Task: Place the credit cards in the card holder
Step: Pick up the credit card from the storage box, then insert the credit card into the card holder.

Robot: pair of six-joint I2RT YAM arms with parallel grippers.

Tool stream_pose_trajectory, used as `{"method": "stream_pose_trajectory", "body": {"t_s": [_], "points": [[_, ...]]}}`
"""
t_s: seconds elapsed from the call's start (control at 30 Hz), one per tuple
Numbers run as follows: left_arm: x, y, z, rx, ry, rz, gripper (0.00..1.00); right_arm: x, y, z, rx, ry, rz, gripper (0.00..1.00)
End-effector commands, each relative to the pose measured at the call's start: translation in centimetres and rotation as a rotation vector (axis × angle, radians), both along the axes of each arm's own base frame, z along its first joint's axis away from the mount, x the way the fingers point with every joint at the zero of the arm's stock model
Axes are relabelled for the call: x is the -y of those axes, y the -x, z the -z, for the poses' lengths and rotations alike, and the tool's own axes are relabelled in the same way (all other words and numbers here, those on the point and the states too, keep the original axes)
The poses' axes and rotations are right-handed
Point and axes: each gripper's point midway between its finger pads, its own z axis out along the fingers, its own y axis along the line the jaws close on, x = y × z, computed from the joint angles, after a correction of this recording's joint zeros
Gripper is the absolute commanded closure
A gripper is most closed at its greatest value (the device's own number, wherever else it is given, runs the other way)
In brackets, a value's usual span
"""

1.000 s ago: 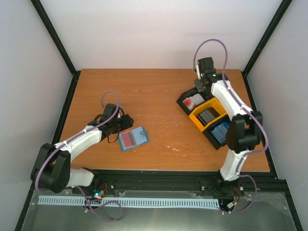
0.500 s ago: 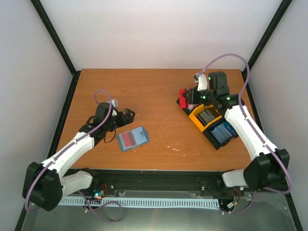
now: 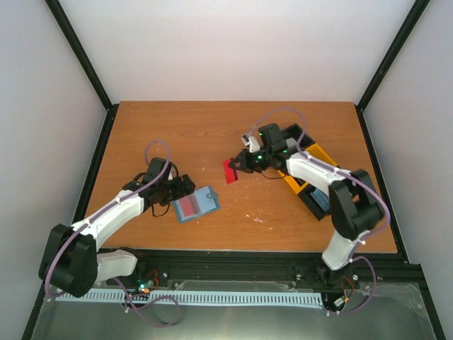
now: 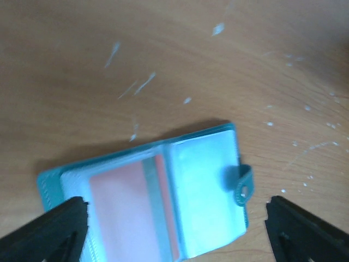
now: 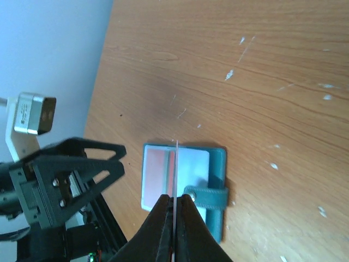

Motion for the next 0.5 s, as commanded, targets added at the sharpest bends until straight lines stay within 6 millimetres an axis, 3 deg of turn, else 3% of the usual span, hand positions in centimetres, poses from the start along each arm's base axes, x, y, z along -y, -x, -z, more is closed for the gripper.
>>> {"method": "stream_pose_trajectory", "body": {"t_s": [0.0, 0.13, 0.23, 0.47], "points": [[-1.2, 2.0, 2.6, -0.148, -0.015, -0.054, 0.16, -4.7, -0.5, -0.1, -0.003, -0.074, -0.114, 0.97], [-2.0, 3.5, 4.2, -0.233, -0.035, -0.101, 0.33, -8.7, 1.4, 2.7, -0.07, -0.067, -0.232, 0.97], [-2.9, 4.5, 5.4, -0.3, -0.071, -0.151, 0.4, -10.9, 2.6, 4.4, -0.097, -0.076, -0.285, 0.97], [-2.8, 4.8, 7.5, -0.385, -0.093, -0.15, 0.59, -12.7, 3.7, 8.1, -0.158, -0.054, -0.329, 0.97]]}}
